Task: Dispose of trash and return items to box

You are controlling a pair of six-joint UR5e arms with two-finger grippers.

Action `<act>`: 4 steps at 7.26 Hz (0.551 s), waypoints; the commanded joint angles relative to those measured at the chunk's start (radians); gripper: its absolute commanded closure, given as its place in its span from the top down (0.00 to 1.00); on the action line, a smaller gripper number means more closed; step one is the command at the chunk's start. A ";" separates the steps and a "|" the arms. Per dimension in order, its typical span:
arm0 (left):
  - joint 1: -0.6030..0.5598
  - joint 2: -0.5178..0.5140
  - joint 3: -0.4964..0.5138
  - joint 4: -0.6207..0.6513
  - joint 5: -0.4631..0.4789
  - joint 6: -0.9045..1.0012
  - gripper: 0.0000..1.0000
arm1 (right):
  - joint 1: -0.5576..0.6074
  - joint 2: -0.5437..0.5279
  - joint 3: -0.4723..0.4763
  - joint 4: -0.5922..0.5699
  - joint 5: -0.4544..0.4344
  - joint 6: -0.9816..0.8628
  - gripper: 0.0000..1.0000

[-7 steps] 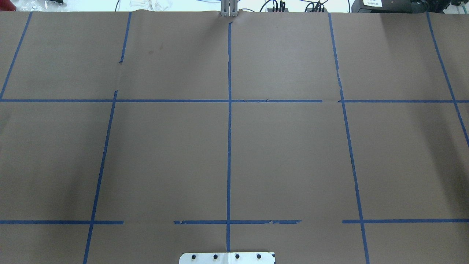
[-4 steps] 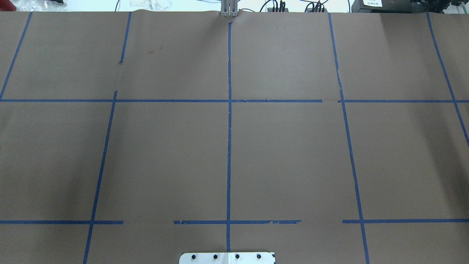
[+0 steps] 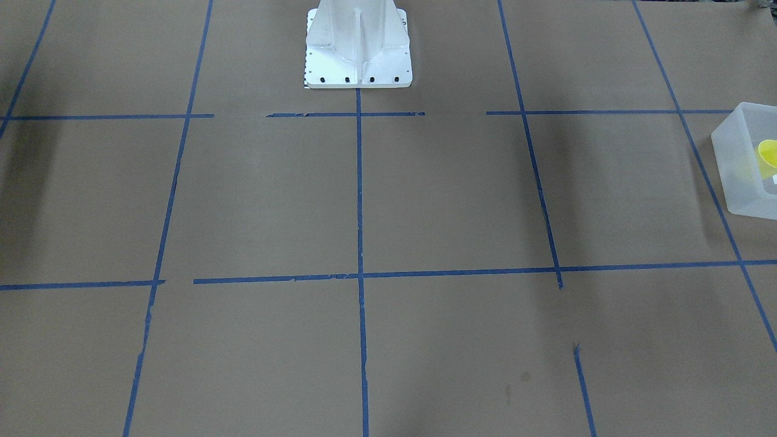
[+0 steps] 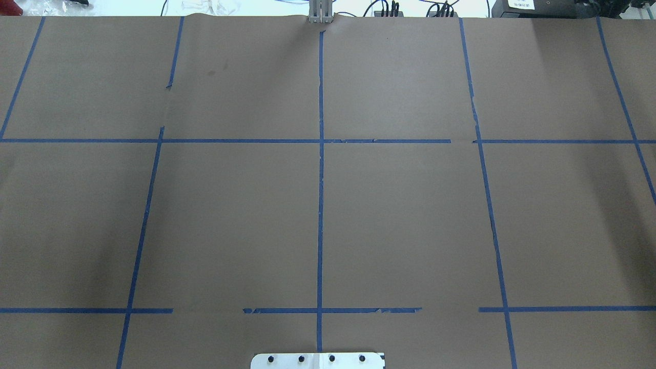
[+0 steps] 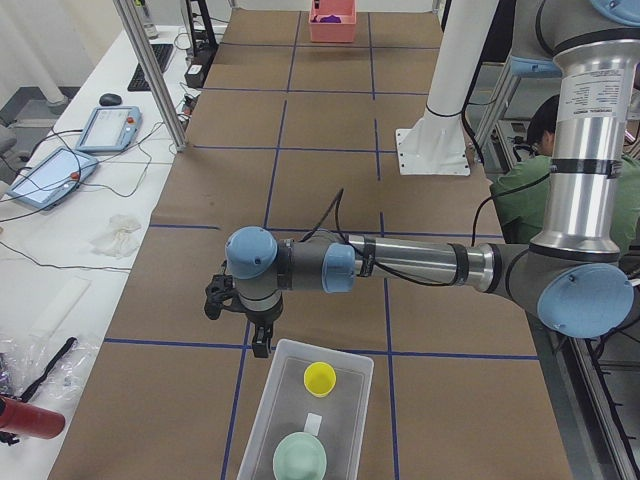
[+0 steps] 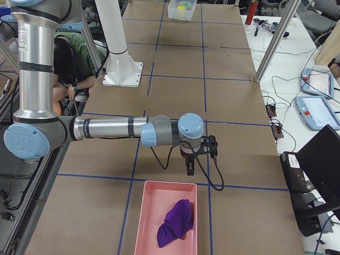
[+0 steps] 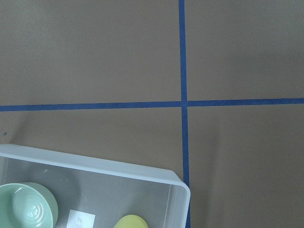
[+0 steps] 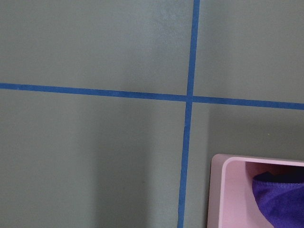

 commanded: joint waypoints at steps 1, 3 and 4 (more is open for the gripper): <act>0.000 0.000 0.002 -0.001 -0.001 0.001 1.00 | 0.000 0.002 0.001 0.000 0.000 0.000 1.00; 0.000 0.001 0.008 -0.001 0.000 0.003 1.00 | 0.000 0.002 0.001 0.000 0.000 0.000 1.00; -0.001 0.004 0.009 -0.017 0.000 0.003 1.00 | 0.000 0.002 0.001 0.000 0.000 0.000 1.00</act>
